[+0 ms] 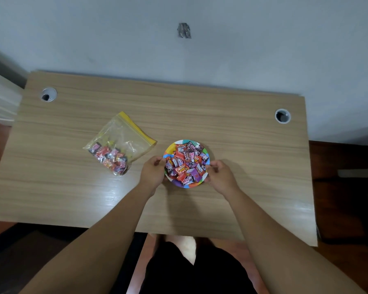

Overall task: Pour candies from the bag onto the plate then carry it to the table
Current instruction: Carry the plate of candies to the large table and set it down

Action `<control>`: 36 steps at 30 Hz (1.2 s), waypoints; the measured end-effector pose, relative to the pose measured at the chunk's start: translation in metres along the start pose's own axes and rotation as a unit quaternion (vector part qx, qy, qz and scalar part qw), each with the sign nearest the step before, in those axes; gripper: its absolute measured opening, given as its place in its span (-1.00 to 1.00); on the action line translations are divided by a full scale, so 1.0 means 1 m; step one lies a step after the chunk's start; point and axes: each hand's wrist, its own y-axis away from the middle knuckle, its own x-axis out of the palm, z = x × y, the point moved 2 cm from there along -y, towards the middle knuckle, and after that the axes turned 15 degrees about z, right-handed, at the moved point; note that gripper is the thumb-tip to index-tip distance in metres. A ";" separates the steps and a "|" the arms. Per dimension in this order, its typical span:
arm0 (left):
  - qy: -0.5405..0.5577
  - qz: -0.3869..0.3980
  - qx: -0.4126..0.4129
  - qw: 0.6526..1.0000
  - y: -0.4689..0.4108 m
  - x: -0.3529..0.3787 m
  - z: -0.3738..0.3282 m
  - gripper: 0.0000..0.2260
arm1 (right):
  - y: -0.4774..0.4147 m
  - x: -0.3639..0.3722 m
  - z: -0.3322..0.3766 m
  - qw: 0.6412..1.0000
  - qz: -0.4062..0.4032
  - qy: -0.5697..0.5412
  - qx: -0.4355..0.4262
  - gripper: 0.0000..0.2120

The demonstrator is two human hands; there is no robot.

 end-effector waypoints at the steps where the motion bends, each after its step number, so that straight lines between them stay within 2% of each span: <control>1: 0.010 0.007 0.002 1.000 0.003 -0.002 0.000 -0.84 | 0.003 0.002 0.001 1.000 -0.004 0.000 -0.003 -0.97; 4: 0.024 0.026 0.016 0.999 0.012 -0.011 0.000 -0.85 | 0.011 0.010 0.001 1.000 -0.016 -0.011 -0.013 -0.96; 9: 0.031 0.060 0.034 0.997 0.029 -0.027 -0.007 -0.85 | 0.043 0.024 0.009 0.998 -0.059 -0.017 -0.026 -0.83; 14: 0.009 0.101 0.057 0.993 0.047 -0.037 -0.019 -0.85 | 0.064 0.038 0.006 0.993 -0.107 -0.022 -0.038 -0.60; 25: -0.035 0.167 0.089 0.981 0.110 -0.015 -0.040 -0.81 | 0.147 0.033 0.002 0.979 -0.169 -0.087 -0.068 -0.86; 30: -0.056 0.183 0.094 0.977 0.142 0.023 -0.031 -0.81 | 0.183 0.006 -0.024 0.974 -0.188 -0.103 -0.078 -0.78; 36: -0.070 0.195 0.097 0.973 0.188 0.092 -0.010 -0.77 | 0.231 -0.045 -0.079 0.968 -0.214 -0.083 -0.100 -0.79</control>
